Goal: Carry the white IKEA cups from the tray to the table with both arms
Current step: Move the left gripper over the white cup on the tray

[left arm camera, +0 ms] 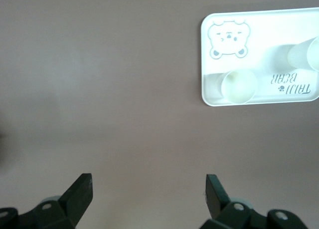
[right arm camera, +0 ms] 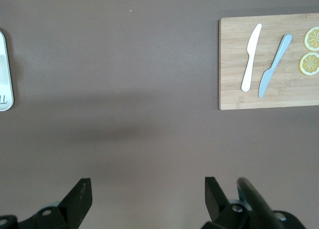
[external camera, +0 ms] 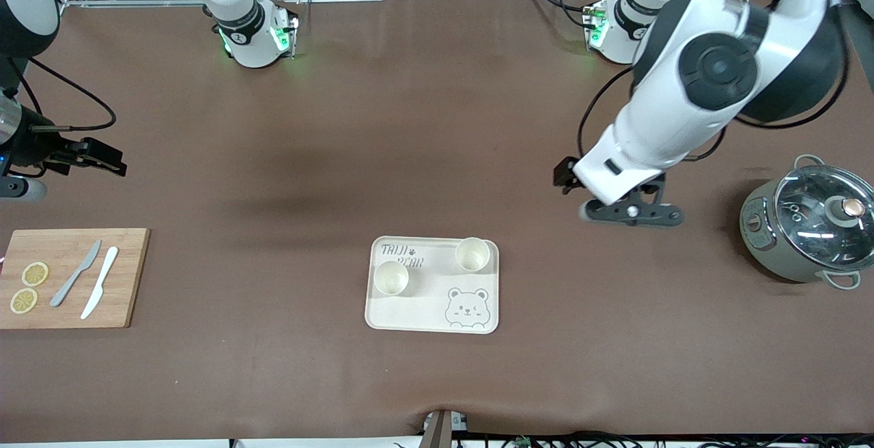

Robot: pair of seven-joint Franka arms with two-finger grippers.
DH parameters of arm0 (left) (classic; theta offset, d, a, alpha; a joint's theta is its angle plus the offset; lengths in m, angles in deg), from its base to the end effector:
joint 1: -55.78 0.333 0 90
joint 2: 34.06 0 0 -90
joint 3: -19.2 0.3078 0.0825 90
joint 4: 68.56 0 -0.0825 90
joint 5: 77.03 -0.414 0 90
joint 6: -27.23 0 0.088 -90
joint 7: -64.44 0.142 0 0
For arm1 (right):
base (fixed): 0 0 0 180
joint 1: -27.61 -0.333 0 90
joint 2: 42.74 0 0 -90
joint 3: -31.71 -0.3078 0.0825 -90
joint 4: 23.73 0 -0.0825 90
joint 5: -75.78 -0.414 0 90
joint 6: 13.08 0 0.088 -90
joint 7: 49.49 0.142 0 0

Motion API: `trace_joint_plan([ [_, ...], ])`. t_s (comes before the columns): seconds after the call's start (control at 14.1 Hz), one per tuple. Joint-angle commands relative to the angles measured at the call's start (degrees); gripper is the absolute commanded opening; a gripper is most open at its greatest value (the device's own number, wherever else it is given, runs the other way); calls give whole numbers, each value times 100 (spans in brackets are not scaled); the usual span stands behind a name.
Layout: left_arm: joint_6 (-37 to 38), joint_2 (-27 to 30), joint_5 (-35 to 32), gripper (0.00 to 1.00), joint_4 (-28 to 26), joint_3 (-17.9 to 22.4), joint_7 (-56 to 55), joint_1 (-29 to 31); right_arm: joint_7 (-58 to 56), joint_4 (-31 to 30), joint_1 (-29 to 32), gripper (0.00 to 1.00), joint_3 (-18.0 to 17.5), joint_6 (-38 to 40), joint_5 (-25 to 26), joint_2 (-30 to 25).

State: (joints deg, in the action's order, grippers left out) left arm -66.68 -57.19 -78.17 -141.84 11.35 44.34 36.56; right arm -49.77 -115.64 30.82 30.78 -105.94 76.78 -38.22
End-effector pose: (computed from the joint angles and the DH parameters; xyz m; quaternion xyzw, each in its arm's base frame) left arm 0.6302 -0.3019 0.4758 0.9980 -0.0567 -0.0251 0.0076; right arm 0.6055 -0.0268 0.5218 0.9993 -0.0167 -0.0313 0.0074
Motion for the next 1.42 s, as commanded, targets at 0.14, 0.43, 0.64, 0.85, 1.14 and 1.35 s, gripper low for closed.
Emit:
trace_joint_plan([
  [0.14, -496, -367, -96, 100, 314, 12, -493, -267, -16, -107, 39, 100, -39, -39, 49, -109],
  [0.43, -681, -701, -131, 100, 305, 65, -591, -504, -16, -107, 48, 100, -39, -65, 49, -100],
  [0.64, -909, -912, -123, 100, 279, 47, -626, -539, -16, -107, 48, 100, -39, -65, 49, -92],
  [0.85, -1146, -1132, -227, 100, 244, 47, -889, -750, -16, -98, 57, 100, -39, -65, 49, -74],
  [1.14, -1489, -1448, -404, 100, 182, 30, -1171, -908, -16, -98, 66, 100, -30, -65, 49, -74],
  [1.35, -1822, -1606, -430, 100, 148, 30, -1163, -935, -16, -98, 66, 100, -39, -74, 49, -74],
])
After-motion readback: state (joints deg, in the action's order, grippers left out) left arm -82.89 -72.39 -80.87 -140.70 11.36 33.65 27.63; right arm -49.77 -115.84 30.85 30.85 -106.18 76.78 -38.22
